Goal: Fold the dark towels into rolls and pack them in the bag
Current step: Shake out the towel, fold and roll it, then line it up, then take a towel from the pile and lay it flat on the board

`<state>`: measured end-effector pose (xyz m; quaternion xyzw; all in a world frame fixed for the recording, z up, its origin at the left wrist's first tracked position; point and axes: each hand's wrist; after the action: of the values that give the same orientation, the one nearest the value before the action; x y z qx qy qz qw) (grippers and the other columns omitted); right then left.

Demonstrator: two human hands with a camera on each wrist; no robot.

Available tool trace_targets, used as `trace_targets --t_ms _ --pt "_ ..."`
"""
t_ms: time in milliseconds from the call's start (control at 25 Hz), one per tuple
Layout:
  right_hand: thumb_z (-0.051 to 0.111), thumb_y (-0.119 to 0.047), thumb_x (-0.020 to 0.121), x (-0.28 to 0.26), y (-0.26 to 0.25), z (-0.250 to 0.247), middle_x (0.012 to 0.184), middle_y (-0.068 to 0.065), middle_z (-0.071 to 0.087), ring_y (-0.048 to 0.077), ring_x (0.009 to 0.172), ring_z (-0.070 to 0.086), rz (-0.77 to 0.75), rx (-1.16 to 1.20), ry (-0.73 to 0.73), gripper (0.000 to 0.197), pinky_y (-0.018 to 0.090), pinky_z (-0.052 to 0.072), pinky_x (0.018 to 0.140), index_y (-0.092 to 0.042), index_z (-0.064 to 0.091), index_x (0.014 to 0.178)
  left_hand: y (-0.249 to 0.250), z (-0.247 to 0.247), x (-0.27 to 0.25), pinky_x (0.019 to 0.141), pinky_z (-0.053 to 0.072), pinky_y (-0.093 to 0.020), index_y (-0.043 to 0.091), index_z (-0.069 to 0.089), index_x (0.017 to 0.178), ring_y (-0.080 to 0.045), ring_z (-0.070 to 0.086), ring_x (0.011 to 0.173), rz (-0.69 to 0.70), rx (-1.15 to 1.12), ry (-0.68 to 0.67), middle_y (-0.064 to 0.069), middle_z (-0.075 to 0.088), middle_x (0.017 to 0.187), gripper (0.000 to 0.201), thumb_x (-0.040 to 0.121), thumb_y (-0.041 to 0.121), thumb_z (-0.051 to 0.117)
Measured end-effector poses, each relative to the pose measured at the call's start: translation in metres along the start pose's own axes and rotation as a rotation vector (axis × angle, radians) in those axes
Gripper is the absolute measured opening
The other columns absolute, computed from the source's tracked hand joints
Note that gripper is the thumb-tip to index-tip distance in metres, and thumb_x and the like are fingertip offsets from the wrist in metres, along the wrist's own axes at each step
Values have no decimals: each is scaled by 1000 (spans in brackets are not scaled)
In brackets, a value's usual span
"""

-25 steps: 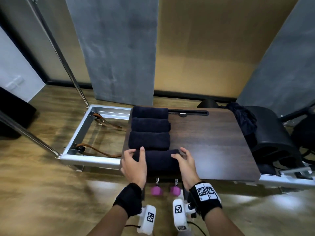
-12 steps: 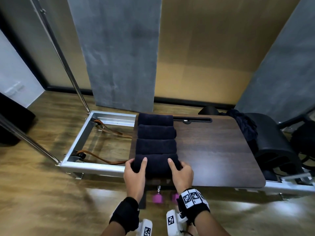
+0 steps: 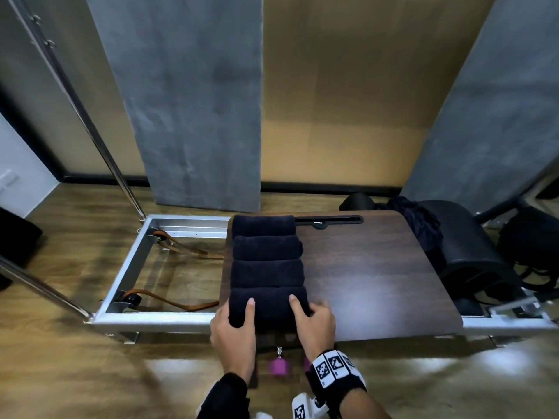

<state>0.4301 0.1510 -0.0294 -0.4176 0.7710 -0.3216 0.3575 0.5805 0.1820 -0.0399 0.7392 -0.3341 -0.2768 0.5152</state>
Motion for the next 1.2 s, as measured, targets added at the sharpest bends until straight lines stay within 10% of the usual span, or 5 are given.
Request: trace_targets --t_ms 240,520,800,960,1200 --pt "64 -58 95 -1 -4 -8 115 0 59 17 101 58 -37 -18 -35 52 29 44 83 -12 76 116 6 -1 8 111 41 -60 29 65 113 -27 60 115 -110 225 -34 5 66 112 40 91 63 65" --pt "67 -62 91 5 2 -31 130 4 66 23 122 62 -58 1 -100 65 37 51 103 -16 65 137 4 -15 -4 117 40 -58 28 51 145 -24 54 132 -137 60 -78 3 59 141 72 89 72 65" --pt "67 -56 95 20 8 -55 115 3 74 22 111 66 -78 34 -186 55 30 50 94 -14 68 132 33 -16 -34 84 58 -39 43 57 105 -2 59 94 170 -16 155 19 59 103 16 100 58 58" --pt "71 -37 96 49 24 -102 95 2 76 25 99 70 -81 35 -182 26 35 54 92 -14 79 105 69 34 -58 61 52 -31 31 62 81 -10 62 65 342 98 -279 6 64 69 38 103 60 53" --pt "73 -27 94 107 83 -226 97 -1 78 14 96 69 -59 64 -203 15 26 51 94 -18 80 105 118 168 -108 77 58 -39 29 69 81 -12 69 73 408 404 -660 9 71 70 37 98 60 58"
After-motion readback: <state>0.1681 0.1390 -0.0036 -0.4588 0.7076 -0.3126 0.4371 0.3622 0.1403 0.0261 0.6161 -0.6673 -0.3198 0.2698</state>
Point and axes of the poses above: each hand's wrist, its own x-axis towards the middle knuckle, its own z-axis out of the palm, y = z × x
